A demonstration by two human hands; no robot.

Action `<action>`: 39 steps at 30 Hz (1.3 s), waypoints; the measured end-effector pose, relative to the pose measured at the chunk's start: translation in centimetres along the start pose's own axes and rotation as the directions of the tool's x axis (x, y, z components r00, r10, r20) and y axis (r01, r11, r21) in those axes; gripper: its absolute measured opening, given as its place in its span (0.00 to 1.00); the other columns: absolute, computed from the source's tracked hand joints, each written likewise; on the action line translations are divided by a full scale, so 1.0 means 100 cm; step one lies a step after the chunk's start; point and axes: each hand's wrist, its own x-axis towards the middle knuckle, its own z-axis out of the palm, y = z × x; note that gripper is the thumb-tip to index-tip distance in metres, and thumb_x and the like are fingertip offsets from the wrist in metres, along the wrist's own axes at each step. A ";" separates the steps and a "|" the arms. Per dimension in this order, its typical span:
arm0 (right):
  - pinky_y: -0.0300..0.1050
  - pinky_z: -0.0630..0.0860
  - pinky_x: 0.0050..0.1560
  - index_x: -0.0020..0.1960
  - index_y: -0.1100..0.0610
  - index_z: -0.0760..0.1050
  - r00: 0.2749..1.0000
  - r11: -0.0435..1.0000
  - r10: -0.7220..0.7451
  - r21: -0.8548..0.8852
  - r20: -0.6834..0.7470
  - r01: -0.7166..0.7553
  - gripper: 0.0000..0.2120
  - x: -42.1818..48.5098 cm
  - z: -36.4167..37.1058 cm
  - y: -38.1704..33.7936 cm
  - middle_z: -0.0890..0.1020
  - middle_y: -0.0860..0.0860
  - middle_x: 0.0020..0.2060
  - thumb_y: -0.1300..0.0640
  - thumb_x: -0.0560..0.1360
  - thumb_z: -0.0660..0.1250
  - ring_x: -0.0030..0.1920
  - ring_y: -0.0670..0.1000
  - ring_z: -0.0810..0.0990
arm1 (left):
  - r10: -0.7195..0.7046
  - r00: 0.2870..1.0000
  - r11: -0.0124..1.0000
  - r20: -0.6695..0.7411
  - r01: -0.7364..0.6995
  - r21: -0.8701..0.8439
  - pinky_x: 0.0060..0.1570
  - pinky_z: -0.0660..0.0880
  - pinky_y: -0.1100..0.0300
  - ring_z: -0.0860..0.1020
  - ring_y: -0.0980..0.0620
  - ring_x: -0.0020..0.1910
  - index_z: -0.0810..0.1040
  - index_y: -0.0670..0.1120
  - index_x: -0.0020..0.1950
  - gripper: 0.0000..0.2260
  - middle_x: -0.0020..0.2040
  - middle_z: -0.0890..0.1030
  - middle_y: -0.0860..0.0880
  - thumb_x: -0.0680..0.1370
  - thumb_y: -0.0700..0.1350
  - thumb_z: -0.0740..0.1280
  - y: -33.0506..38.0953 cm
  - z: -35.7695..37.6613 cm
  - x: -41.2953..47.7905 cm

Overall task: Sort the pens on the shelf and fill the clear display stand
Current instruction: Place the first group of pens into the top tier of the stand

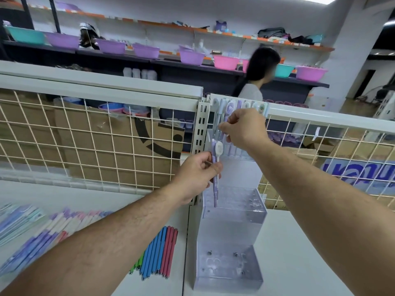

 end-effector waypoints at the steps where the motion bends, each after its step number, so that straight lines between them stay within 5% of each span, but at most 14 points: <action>1: 0.53 0.84 0.39 0.36 0.57 0.76 1.000 1.000 0.005 -0.019 -0.010 -0.005 0.14 0.001 0.001 0.000 0.83 0.56 0.34 0.53 0.74 0.76 0.37 0.55 0.85 | 0.000 1.000 1.000 0.001 0.000 0.001 0.47 0.76 0.47 0.79 0.48 0.42 0.78 0.49 0.44 0.06 0.39 0.83 0.47 0.81 0.45 0.68 0.001 0.000 0.000; 6: 0.40 0.69 0.29 0.36 0.60 0.77 1.000 0.993 -0.005 -0.114 0.002 0.005 0.19 -0.015 -0.007 0.000 0.79 0.54 0.29 0.46 0.76 0.73 0.27 0.49 0.74 | -0.005 1.000 1.000 0.002 0.005 -0.021 0.46 0.76 0.47 0.79 0.48 0.43 0.79 0.49 0.46 0.04 0.40 0.82 0.48 0.80 0.44 0.68 0.004 0.001 -0.003; 9: 0.39 0.67 0.26 0.38 0.62 0.80 0.981 0.990 0.002 0.141 0.195 -0.030 0.12 -0.034 -0.017 0.007 0.81 0.53 0.30 0.55 0.76 0.71 0.26 0.48 0.71 | -0.008 1.000 0.998 -0.003 0.008 -0.056 0.44 0.73 0.52 0.78 0.48 0.43 0.80 0.48 0.48 0.03 0.41 0.82 0.47 0.80 0.45 0.68 0.006 0.002 -0.003; 13: 0.37 0.65 0.25 0.38 0.63 0.79 0.918 0.997 -0.061 0.058 0.391 0.041 0.12 -0.049 -0.022 0.017 0.75 0.49 0.26 0.56 0.74 0.74 0.24 0.46 0.68 | 0.016 1.000 0.999 0.014 -0.015 -0.037 0.38 0.74 0.64 0.80 0.59 0.36 0.80 0.51 0.45 0.06 0.40 0.83 0.49 0.81 0.43 0.67 0.009 0.005 -0.003; 19: 0.35 0.68 0.23 0.42 0.63 0.81 0.977 0.991 -0.055 0.128 0.204 0.029 0.16 -0.049 -0.020 0.017 0.81 0.53 0.31 0.50 0.79 0.70 0.22 0.41 0.75 | 0.009 1.000 1.000 0.019 -0.009 -0.003 0.34 0.74 0.67 0.81 0.58 0.38 0.81 0.45 0.49 0.09 0.43 0.84 0.46 0.83 0.45 0.63 0.014 0.006 -0.004; 25: 0.41 0.75 0.26 0.46 0.61 0.79 0.987 0.992 -0.017 0.127 0.159 -0.003 0.14 -0.050 -0.017 0.015 0.85 0.54 0.37 0.51 0.83 0.64 0.31 0.48 0.85 | -0.011 1.000 1.000 -0.001 0.011 -0.020 0.31 0.74 0.66 0.80 0.55 0.36 0.81 0.44 0.49 0.10 0.41 0.83 0.44 0.83 0.46 0.63 0.014 0.006 -0.005; 34: 0.45 0.83 0.34 0.49 0.57 0.75 0.972 0.960 -0.014 0.269 -0.236 0.080 0.07 -0.018 -0.048 -0.008 0.84 0.54 0.38 0.55 0.83 0.63 0.33 0.48 0.85 | -0.070 0.996 0.998 -0.046 0.070 0.003 0.40 0.75 0.59 0.81 0.51 0.40 0.81 0.46 0.50 0.10 0.42 0.84 0.45 0.84 0.47 0.61 0.012 0.003 -0.005; 39: 0.51 0.85 0.38 0.51 0.58 0.76 0.967 0.987 -0.057 0.133 -0.247 0.093 0.07 -0.004 -0.044 -0.013 0.83 0.52 0.38 0.54 0.83 0.63 0.34 0.48 0.85 | -0.073 0.996 0.997 -0.059 0.073 0.014 0.39 0.75 0.59 0.81 0.52 0.39 0.81 0.46 0.50 0.11 0.41 0.84 0.46 0.84 0.48 0.61 0.010 0.003 -0.004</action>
